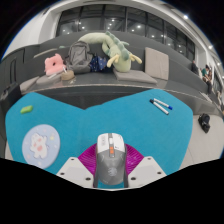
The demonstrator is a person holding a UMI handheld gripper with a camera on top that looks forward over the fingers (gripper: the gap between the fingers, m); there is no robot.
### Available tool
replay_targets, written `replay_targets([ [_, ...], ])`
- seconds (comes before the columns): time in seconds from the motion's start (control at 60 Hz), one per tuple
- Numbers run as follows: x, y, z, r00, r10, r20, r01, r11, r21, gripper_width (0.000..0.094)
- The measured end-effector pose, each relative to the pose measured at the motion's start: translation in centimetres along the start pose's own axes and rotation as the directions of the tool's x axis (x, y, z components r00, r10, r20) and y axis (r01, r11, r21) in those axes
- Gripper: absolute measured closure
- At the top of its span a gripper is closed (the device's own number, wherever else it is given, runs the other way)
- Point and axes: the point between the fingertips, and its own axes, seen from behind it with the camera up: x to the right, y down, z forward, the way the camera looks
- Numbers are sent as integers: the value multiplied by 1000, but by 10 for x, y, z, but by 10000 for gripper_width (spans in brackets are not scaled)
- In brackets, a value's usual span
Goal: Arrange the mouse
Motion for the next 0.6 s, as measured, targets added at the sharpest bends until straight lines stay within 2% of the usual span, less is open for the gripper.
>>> replay_targets([
  [0.1, -56, -39, -9, 992, 70, 103, -72, 997, 15, 602],
  [0.233, -145, -72, -12, 979, 54, 199, -62, 997, 36, 603],
  [0.35, -213, -56, -3, 968, 35, 250, -37, 999, 3, 603],
  [0.467, -255, -13, 16, 960, -11, 280, 30, 998, -63, 592],
  [0.55, -263, 18, 25, 964, -48, 263, 79, 991, -109, 588],
  [0.6, -261, 13, 28, 965, -84, 248, 104, 992, -68, 538],
])
